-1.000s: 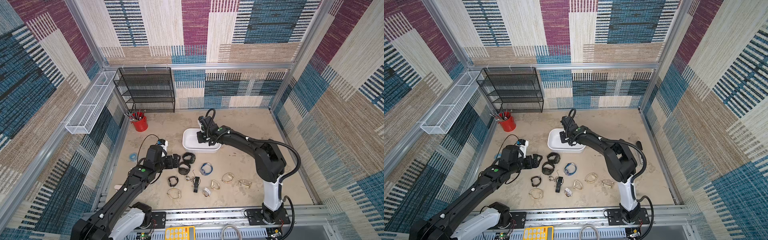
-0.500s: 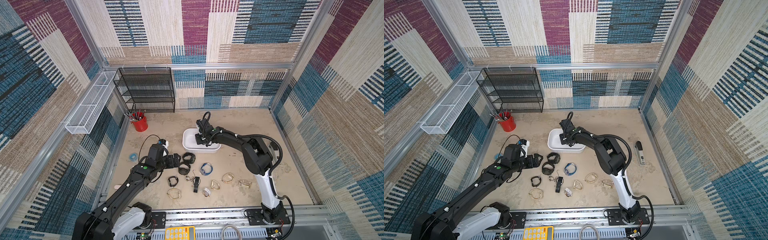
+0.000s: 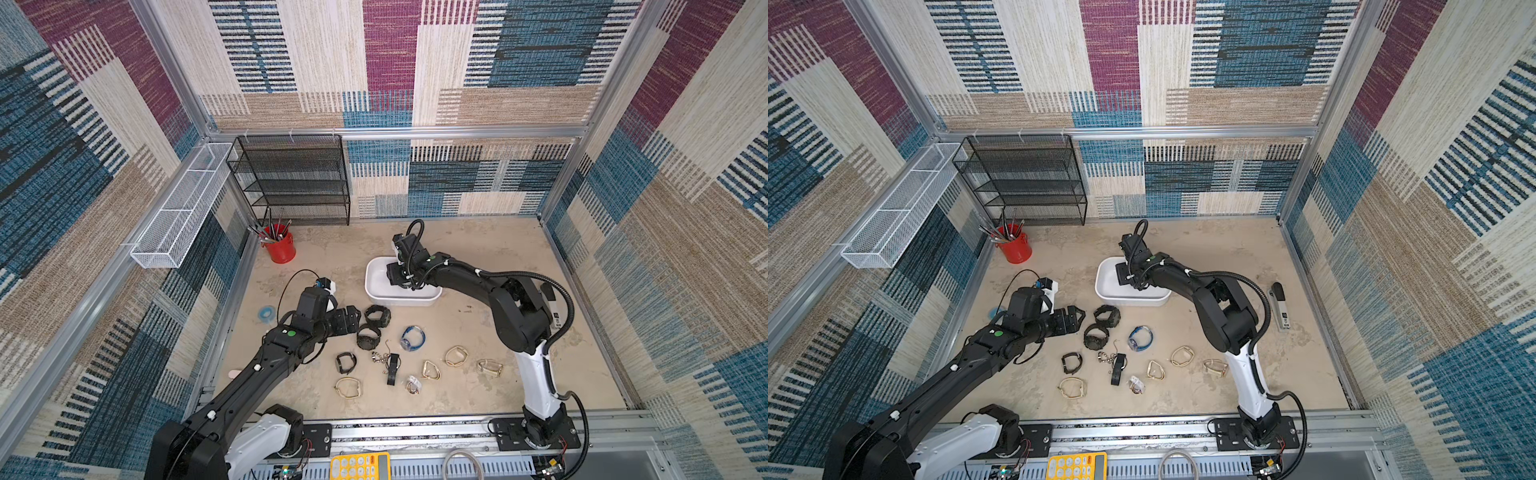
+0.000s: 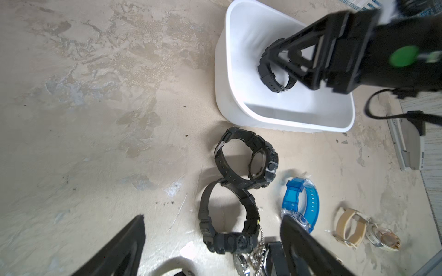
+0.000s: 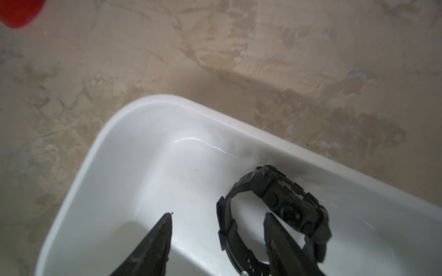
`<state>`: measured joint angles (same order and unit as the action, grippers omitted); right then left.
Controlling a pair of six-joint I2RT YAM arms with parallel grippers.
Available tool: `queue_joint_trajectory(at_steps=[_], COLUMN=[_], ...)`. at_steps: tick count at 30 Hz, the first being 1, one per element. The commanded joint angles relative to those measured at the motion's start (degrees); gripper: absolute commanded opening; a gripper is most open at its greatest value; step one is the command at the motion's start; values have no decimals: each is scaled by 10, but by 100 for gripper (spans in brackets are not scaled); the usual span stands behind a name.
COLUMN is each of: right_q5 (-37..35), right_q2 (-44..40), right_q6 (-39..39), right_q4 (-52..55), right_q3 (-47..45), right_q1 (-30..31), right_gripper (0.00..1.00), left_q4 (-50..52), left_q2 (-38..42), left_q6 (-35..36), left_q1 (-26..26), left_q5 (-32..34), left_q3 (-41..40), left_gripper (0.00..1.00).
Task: Put the watch into the storage box
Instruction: Place the watch in the storage box.
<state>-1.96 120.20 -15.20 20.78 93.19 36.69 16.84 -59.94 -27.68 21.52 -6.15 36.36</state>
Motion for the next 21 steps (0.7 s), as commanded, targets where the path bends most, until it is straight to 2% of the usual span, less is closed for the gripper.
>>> queue_joint_trajectory(at_steps=[1,4,14,21], right_q5=[-4,-16,-19,-31], right_q2=[-51,-108,-344,-402], right_q6=[-7,-7,-1,-29], right_q4=[-37,-52,-131,-136], right_q3=[-24,-70,-309,-382], right_q1=[1,0,0,1], right_gripper=[87,100,100,100], left_q4=[6,6,-16,9], left_q2=[-8,-22,-79,-128], left_q6=[-9,-8,-24,-31], left_q1=[0,0,0,0], left_q5=[4,-2,-16,-37], left_q3=[14,25,34,68], left_gripper=[89,89,86,79])
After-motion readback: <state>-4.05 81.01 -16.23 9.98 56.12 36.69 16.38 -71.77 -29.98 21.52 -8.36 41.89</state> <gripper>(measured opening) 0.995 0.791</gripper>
